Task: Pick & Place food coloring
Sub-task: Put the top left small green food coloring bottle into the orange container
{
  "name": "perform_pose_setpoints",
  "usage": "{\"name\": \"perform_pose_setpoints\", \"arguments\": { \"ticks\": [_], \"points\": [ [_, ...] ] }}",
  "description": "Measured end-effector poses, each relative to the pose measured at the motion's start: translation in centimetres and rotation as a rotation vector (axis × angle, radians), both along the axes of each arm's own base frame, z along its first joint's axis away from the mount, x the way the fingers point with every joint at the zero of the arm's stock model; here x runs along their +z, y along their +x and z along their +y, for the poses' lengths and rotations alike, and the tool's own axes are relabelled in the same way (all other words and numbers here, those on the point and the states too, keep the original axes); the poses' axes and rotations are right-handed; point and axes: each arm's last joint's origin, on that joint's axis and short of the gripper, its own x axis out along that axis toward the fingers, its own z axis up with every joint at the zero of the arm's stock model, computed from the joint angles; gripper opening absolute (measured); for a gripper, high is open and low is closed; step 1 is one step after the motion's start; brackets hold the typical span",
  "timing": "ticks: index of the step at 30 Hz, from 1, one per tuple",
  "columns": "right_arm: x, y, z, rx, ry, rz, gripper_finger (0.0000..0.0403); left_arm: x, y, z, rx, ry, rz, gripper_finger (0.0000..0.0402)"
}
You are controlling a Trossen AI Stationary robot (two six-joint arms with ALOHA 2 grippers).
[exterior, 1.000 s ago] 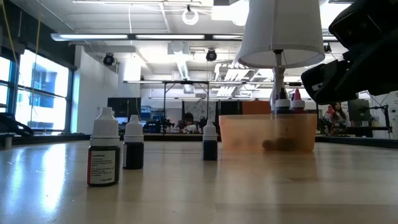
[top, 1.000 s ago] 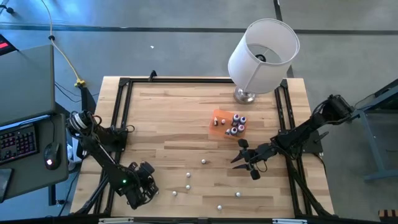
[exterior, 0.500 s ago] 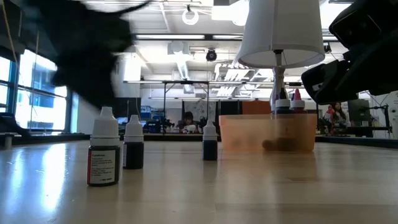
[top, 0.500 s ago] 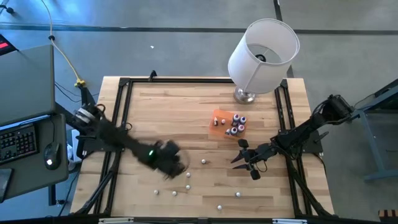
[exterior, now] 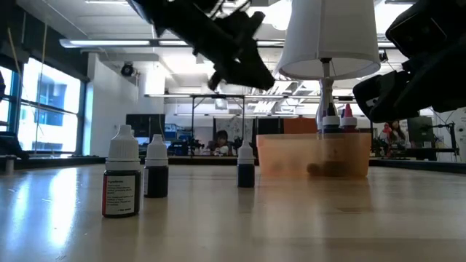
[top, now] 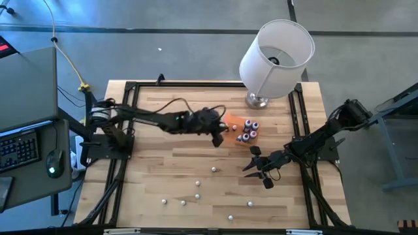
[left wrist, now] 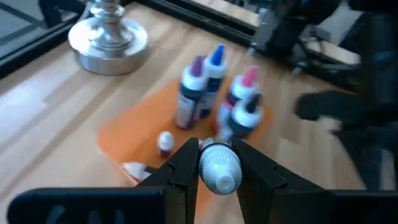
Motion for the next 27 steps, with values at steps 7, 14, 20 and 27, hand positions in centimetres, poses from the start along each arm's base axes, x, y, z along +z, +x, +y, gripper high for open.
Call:
{"name": "perform_pose_setpoints", "arguments": {
  "ticks": [7,14,20,27],
  "points": [
    [-0.3,-0.1,-0.1,0.0,-0.013,0.024,0.0119,-3.9,4.2,1.5,-0.029,-0.019,0.079,0.0078],
    [-0.5,-0.2,-0.1,-0.003,-0.021,0.055,0.0119,-6.1,7.1,1.9,-0.012,-0.049,0.199,0.0078],
    [-0.6,-0.3,-0.1,-0.001,-0.024,0.064,0.0119,-6.0,8.4,2.0,-0.042,0.0,0.271,0.0079],
    [-0.5,-0.3,0.1,0.089,-0.033,0.046,0.0119,-5.7,8.2,1.9,-0.092,0.014,0.342,0.0123]
  ]
}}
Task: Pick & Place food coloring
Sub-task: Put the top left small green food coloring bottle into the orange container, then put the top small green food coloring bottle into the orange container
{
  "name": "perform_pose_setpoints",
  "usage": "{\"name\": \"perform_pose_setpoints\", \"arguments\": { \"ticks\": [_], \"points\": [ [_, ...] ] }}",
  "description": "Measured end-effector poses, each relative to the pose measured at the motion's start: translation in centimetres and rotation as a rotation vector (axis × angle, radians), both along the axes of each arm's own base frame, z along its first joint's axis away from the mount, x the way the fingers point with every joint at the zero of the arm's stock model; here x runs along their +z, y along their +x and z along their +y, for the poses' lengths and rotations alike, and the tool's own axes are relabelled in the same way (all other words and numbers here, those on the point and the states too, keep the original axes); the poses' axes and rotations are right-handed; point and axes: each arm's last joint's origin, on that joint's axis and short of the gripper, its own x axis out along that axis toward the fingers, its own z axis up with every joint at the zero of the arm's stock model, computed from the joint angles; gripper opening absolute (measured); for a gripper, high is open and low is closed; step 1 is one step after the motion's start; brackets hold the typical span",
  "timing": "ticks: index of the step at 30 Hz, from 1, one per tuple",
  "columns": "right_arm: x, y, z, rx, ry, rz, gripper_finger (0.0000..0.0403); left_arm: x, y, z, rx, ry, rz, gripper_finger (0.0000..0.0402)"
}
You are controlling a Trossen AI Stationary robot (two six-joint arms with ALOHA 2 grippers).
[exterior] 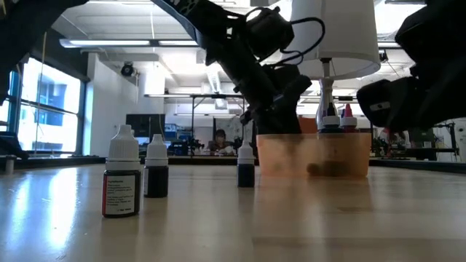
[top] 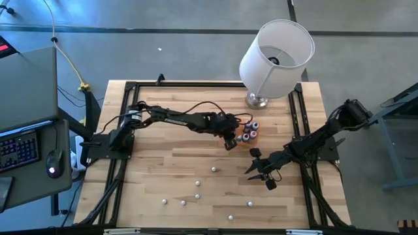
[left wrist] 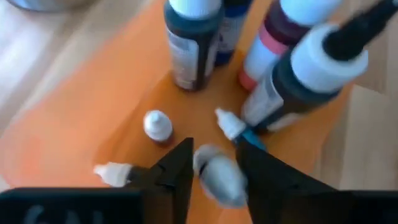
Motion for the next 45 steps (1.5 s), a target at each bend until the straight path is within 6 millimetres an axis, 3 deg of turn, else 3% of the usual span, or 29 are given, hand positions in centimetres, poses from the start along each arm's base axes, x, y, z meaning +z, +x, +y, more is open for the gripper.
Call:
{"name": "perform_pose_setpoints", "arguments": {
  "ticks": [6,12,19,23,29,33,39,45],
  "points": [
    [1.3,0.1,1.0,0.106,0.105,-0.107,0.0119,0.6,-0.2,-0.1,-0.027,-0.034,-0.005,0.0169],
    [1.6,-1.4,3.7,0.311,0.135,-0.126,0.0119,4.9,-1.5,-0.5,-0.076,-0.097,-0.084,0.0172],
    [1.4,-2.8,5.5,0.155,0.077,-0.164,0.0119,11.3,-3.7,-2.5,-0.106,-0.076,-0.25,0.0172],
    [0.5,-2.6,6.5,0.143,0.12,-0.148,0.0119,13.2,-4.8,-4.3,-0.136,-0.06,-0.29,0.0172],
    [-1.6,-0.6,8.9,0.163,0.081,-0.081,0.0119,14.5,-5.7,-7.3,-0.162,-0.029,-0.323,0.0172],
    [-2.8,0.3,9.8,0.17,0.045,-0.054,0.0119,14.3,-5.9,-9.0,-0.185,-0.021,-0.31,0.0172],
    [-4.5,0.5,9.9,0.169,0.03,0.015,0.0119,14.6,-6.2,-10.7,-0.225,-0.027,-0.318,0.0172],
    [-4.6,0.9,9.5,0.164,0.021,0.016,0.0096,14.8,-6.5,-11.6,-0.243,-0.037,-0.322,0.0172]
  ]
}}
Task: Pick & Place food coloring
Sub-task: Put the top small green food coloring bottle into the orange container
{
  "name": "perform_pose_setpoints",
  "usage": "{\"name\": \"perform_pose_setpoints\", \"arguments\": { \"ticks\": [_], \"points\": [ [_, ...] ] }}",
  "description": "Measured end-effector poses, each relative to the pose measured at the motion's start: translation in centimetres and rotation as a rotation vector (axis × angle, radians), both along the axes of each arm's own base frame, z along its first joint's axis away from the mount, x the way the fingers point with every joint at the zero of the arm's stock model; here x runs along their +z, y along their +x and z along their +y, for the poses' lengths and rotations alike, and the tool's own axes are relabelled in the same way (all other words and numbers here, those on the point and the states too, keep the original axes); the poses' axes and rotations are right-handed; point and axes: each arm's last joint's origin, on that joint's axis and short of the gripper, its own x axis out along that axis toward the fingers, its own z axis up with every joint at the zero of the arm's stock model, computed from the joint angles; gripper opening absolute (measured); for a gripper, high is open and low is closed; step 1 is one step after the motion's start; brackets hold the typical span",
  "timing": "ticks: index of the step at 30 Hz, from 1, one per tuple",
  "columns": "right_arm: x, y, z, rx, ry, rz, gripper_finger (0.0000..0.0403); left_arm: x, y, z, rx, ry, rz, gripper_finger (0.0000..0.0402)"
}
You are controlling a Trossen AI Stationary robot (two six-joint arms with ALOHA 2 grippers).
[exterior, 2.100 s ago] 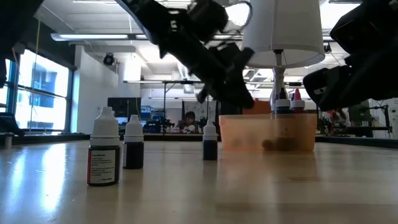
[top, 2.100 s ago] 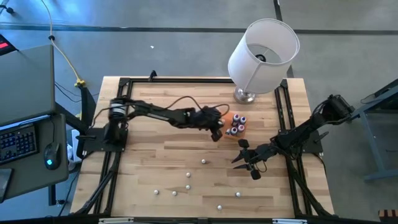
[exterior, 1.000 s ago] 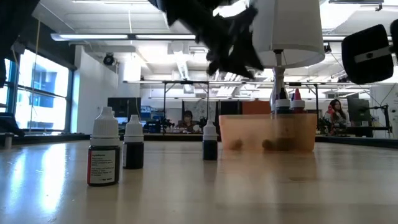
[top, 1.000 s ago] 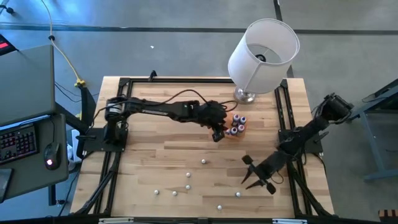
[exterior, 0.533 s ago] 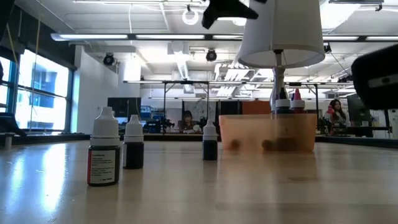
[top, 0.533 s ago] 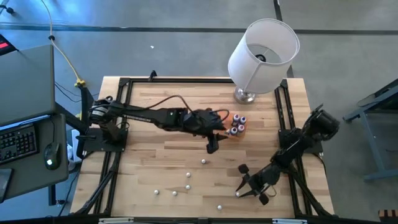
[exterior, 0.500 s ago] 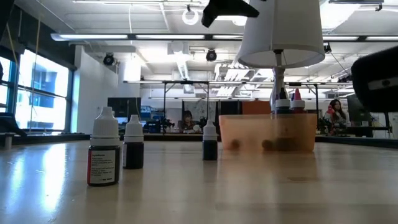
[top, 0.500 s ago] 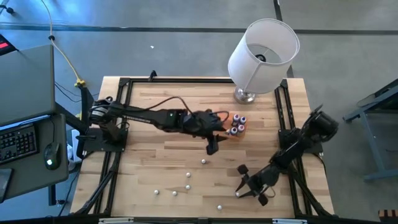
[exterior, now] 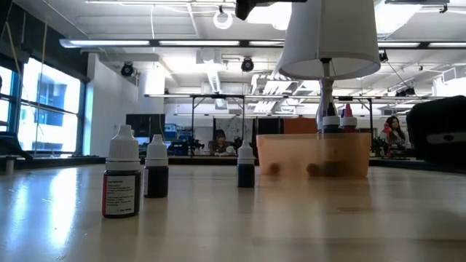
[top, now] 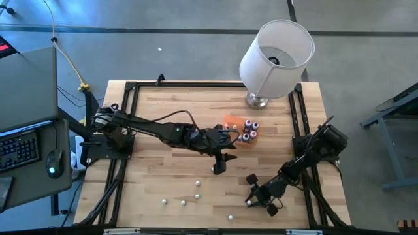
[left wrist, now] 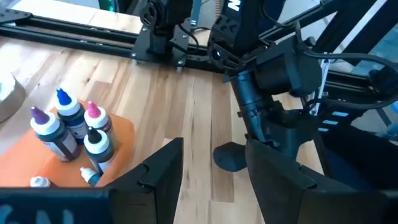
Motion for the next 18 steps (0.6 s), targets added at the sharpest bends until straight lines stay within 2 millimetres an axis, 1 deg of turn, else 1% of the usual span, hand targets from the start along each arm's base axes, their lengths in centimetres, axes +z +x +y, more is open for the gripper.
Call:
{"name": "perform_pose_setpoints", "arguments": {
  "ticks": [3,5,7,9,11,14,16,18],
  "points": [
    [0.1,0.5,-0.5,0.001,-0.009,-0.01,0.0069,1.0,-0.5,-0.1,-0.004,-0.006,-0.034,0.0172],
    [0.5,0.9,-0.9,-0.002,-0.014,-0.03,0.0067,1.7,-1.2,-0.1,-0.008,-0.006,-0.03,0.0172],
    [1.5,1.5,-1.5,-0.018,-0.024,-0.086,0.0067,2.6,-2.4,-0.3,-0.019,-0.005,-0.026,0.0172],
    [3.2,2.2,-2.4,-0.083,-0.054,-0.18,0.0067,3.6,-2.8,-0.2,-0.014,-0.01,-0.063,0.0172],
    [5.2,3.0,-3.7,-0.211,-0.13,-0.301,0.0068,3.9,-4.2,-0.2,-0.005,0.013,-0.01,0.0172],
    [8.3,3.9,-6.7,-0.487,-0.29,-0.448,0.0082,4.7,-4.7,-0.3,0.006,0.018,-0.036,0.0172],
    [9.6,4.4,-9.3,-0.727,-0.323,-0.462,0.0085,4.5,-5.1,-0.3,0.018,0.036,-0.003,0.0172],
    [9.8,4.8,-11.9,-0.926,-0.3,-0.418,0.0085,4.1,-5.3,-0.7,0.012,0.05,0.033,0.0172]
  ]
}}
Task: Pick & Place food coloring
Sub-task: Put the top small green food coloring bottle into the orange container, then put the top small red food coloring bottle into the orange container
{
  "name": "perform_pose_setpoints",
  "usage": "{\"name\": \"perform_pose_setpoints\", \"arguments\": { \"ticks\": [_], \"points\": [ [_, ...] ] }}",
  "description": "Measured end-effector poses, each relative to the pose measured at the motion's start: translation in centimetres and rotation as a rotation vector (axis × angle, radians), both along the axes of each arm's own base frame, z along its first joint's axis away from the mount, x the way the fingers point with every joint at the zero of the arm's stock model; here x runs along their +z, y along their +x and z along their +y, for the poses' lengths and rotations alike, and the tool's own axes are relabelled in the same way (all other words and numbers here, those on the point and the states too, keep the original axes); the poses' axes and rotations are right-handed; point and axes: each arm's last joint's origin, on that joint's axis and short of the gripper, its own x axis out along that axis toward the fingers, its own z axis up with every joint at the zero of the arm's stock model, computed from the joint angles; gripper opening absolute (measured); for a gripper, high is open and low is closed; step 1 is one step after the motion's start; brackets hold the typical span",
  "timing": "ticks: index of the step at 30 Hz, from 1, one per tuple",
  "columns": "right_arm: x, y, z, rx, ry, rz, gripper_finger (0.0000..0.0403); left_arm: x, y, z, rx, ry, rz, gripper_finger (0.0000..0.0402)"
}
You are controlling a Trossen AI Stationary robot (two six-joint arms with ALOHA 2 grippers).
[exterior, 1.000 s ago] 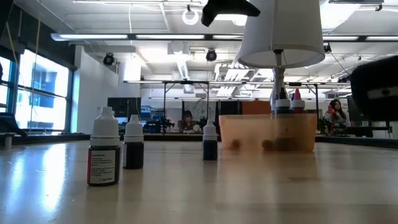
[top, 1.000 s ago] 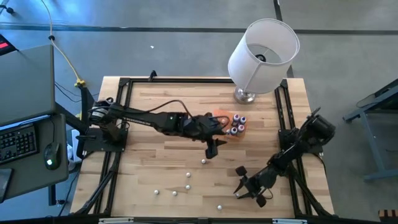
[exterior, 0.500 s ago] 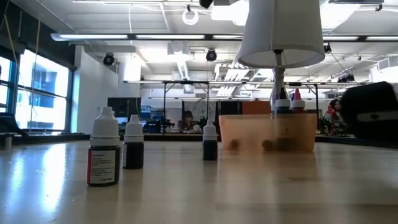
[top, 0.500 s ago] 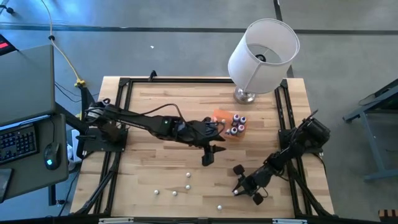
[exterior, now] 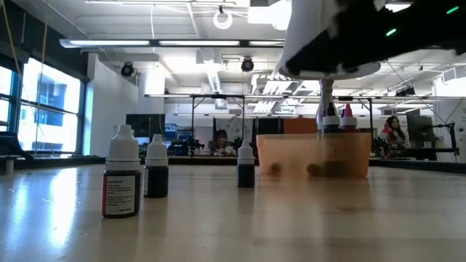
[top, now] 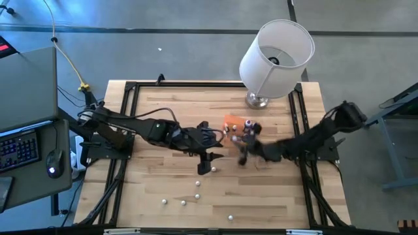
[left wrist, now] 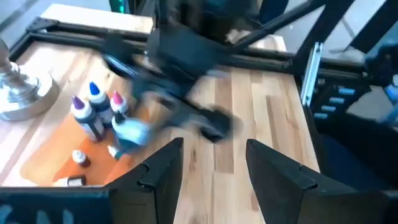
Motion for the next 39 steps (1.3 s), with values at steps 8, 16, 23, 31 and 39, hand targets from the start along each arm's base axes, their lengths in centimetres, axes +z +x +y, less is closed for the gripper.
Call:
{"name": "perform_pose_setpoints", "arguments": {
  "ticks": [8,16,23,31,39],
  "points": [
    [-1.6,2.4,-5.8,-0.125,0.051,0.276,0.0073,-0.3,-0.4,0.2,0.024,0.033,0.05,0.0172],
    [-1.0,4.4,-6.6,-0.061,0.089,0.503,0.0116,-0.6,-0.7,0.4,0.081,0.069,0.089,0.0172],
    [-0.3,4.3,-5.8,-0.036,0.081,0.524,0.0137,-1.9,-2.0,0.3,0.205,0.061,0.241,0.0172],
    [3.2,1.9,-3.5,0.05,0.059,0.481,0.014,-4.1,-6.7,-2.1,0.551,0.074,0.469,0.0172],
    [6.7,-1.1,-0.7,0.298,0.222,0.371,0.014,-9.9,-8.7,-7.9,0.508,-0.088,0.393,0.0172]
  ]
}}
